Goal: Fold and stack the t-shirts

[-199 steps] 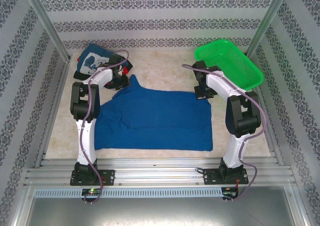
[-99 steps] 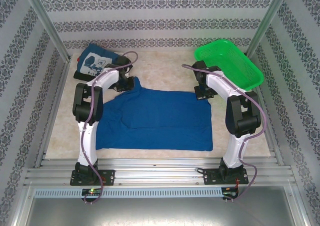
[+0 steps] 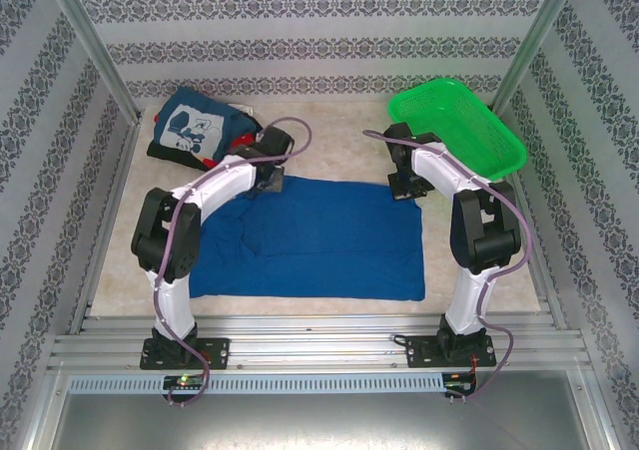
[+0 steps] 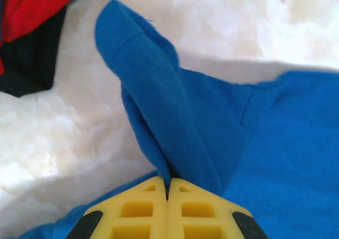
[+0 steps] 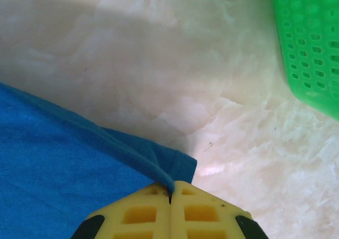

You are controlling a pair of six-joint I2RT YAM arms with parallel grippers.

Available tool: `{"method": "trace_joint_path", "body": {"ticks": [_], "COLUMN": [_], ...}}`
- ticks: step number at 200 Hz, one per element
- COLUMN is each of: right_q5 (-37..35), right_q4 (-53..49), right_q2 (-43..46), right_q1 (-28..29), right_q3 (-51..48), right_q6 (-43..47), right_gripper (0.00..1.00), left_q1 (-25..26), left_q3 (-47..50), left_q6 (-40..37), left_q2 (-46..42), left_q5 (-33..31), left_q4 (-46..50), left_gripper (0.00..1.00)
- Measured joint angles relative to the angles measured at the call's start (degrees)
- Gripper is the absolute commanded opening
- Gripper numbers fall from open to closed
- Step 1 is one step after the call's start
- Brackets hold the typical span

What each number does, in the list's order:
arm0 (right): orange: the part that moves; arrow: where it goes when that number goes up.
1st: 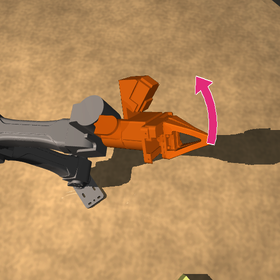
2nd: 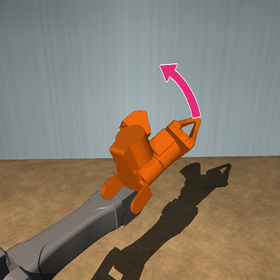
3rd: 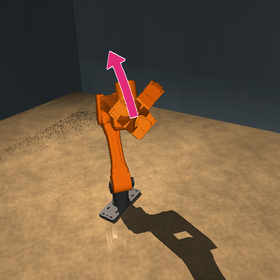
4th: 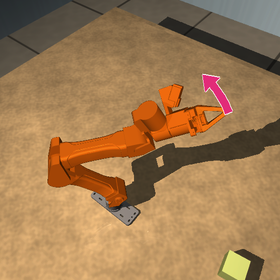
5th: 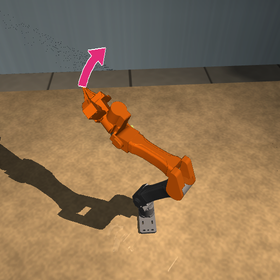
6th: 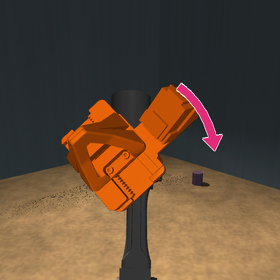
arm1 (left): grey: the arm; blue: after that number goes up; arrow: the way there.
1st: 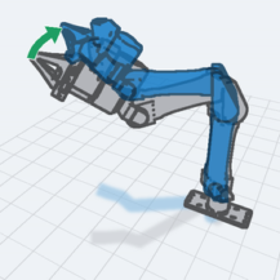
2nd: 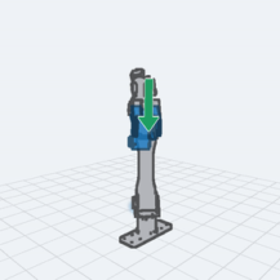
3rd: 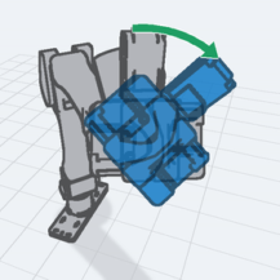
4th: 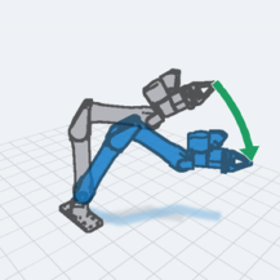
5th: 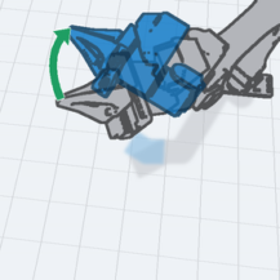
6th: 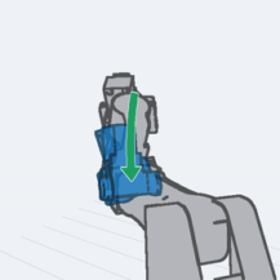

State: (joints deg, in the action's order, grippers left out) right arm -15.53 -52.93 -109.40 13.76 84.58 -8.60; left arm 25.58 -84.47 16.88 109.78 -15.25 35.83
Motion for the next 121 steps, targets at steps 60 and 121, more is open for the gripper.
{"method": "trace_joint_path", "body": {"ticks": [60, 121], "right_q5": [1.0, 1.5], "right_q4": [0.4, 0.5], "right_q2": [0.0, 0.0], "right_q1": [0.0, -0.2], "right_q3": [-1.2, -1.6], "right_q6": [-0.8, -1.9], "right_gripper": [0.0, 0.0], "left_q1": [10.8, 12.2], "left_q3": [8.7, 16.2], "left_q6": [1.3, 5.9], "left_q2": [-1.0, -11.9], "left_q5": [-1.3, 5.5], "left_q4": [-2.6, -5.7], "left_gripper": [0.23, 0.68]}}
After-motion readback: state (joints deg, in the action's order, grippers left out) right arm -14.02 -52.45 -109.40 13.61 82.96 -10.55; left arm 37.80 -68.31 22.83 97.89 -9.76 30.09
